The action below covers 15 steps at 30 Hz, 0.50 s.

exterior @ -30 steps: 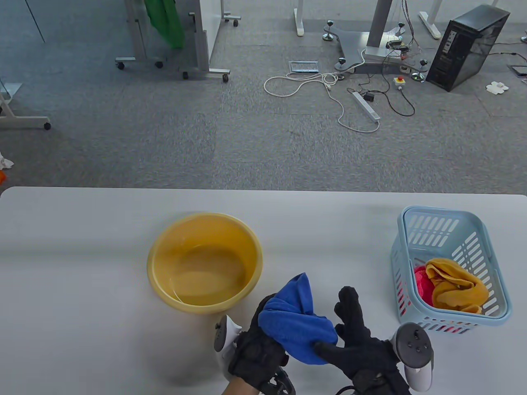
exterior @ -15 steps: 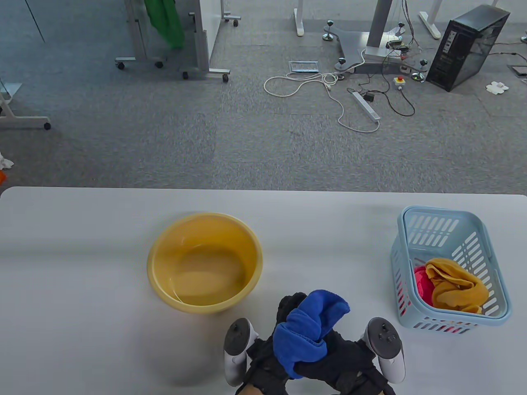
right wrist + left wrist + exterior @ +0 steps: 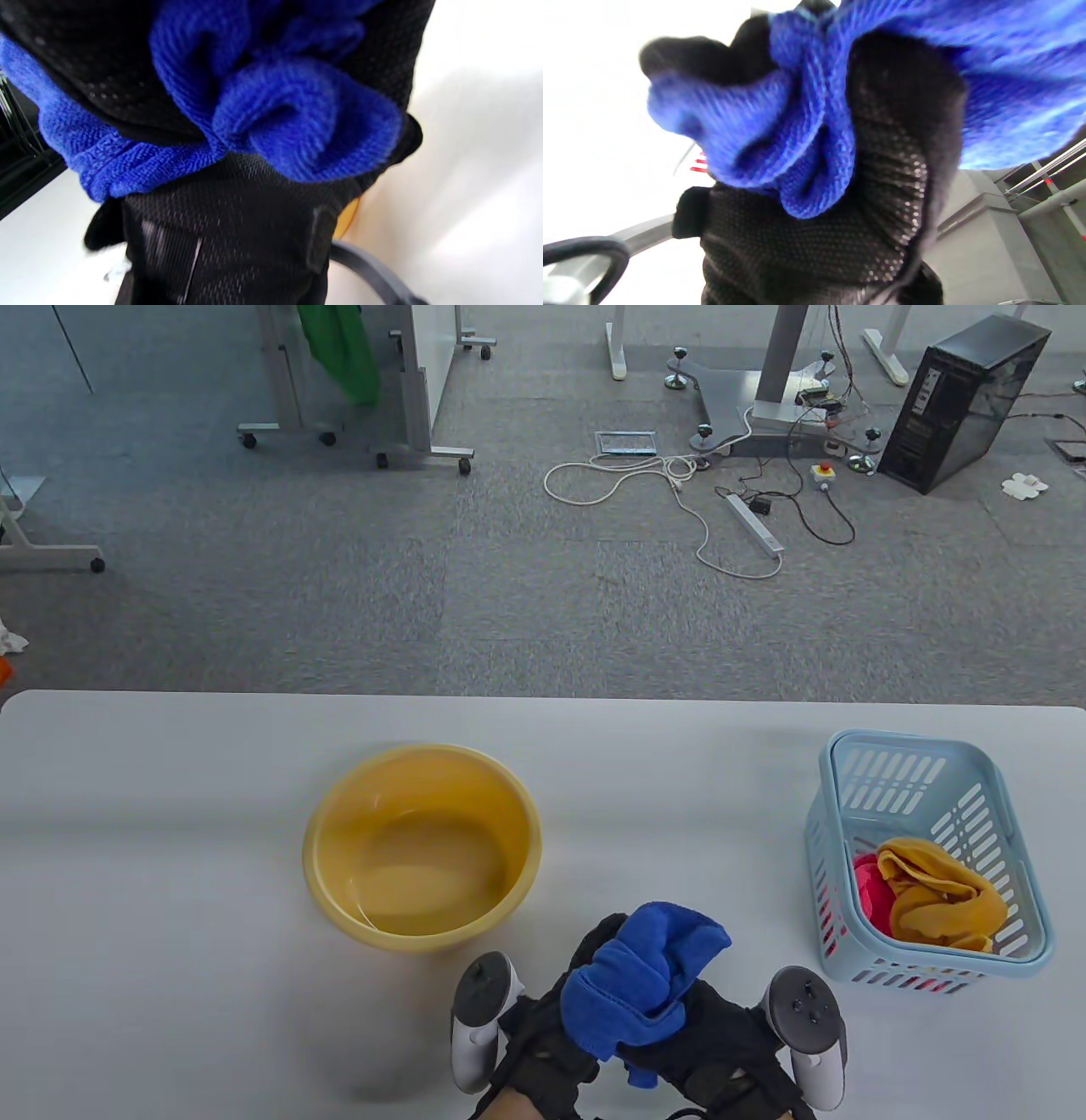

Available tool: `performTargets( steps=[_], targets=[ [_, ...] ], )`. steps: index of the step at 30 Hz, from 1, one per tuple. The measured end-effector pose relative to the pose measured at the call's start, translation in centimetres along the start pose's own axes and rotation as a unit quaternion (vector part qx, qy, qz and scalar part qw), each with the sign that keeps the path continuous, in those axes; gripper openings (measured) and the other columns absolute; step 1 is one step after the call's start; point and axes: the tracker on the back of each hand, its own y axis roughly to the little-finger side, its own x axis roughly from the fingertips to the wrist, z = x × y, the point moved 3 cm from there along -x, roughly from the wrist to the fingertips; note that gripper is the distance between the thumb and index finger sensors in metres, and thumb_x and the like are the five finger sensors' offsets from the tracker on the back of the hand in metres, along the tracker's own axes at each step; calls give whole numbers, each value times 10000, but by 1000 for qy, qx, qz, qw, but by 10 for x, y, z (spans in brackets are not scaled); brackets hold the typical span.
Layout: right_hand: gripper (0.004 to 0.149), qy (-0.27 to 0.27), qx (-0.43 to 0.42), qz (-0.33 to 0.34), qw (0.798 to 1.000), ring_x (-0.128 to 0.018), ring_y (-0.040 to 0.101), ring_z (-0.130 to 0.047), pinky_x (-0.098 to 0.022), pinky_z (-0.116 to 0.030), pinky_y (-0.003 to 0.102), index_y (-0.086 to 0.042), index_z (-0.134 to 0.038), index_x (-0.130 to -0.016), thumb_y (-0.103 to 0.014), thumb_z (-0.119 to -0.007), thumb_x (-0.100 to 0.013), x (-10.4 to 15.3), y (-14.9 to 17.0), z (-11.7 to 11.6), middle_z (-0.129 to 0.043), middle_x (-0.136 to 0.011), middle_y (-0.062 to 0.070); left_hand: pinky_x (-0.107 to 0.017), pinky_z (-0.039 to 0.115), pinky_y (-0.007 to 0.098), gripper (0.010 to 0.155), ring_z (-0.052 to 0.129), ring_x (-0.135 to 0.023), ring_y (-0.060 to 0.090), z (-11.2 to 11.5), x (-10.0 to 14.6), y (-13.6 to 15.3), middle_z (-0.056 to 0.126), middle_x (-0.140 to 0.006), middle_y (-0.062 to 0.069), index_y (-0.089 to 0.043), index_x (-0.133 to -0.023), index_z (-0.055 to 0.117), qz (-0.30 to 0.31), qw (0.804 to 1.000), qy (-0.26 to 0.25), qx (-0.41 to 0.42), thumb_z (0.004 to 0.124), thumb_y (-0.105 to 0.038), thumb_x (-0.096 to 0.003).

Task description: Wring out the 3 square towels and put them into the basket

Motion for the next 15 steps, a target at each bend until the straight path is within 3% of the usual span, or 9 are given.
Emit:
performTargets(
  steps=[3, 7, 12, 15],
  targets=[
    [738, 32, -15, 7, 999, -491, 310, -993, -281, -984, 354, -169, -700, -986, -281, -1103, -377, 4, -4, 16, -878, -794, 184, -673, 259, 760, 758, 202, -1101, 501, -2, 2, -10, 214, -1200, 203, -350, -1198, 383, 7, 999, -2, -44, 769, -615, -602],
    [742, 106, -8, 1, 994, -495, 312, -987, -274, -979, 344, -171, -683, -997, -285, -1095, -390, 12, -8, 44, -868, -802, 187, -673, 333, 758, 765, 305, -1095, 517, -12, 7, -12, 303, -1197, 217, -291, -1198, 368, -15, 998, -9, -66, 770, -570, -610],
    [750, 202, 101, 12, 974, -509, 316, -979, -266, -972, 334, -172, -665, -1007, -288, -1090, -400, 25, -20, 63, -853, -817, 186, -653, 535, 695, 703, 441, -1055, 541, -24, 12, -8, 333, -1176, 253, -270, -1197, 375, -34, 999, -33, 27, 705, -528, -633],
    [755, 211, 154, 31, 965, -519, 319, -974, -269, -966, 335, -175, -658, -1012, -289, -1088, -402, 26, -29, 59, -848, -825, 184, -614, 643, 648, 754, 545, -1023, 535, -22, 12, -9, 353, -1169, 259, -241, -1197, 330, -43, 999, -18, 14, 687, -585, -630]
  ],
)
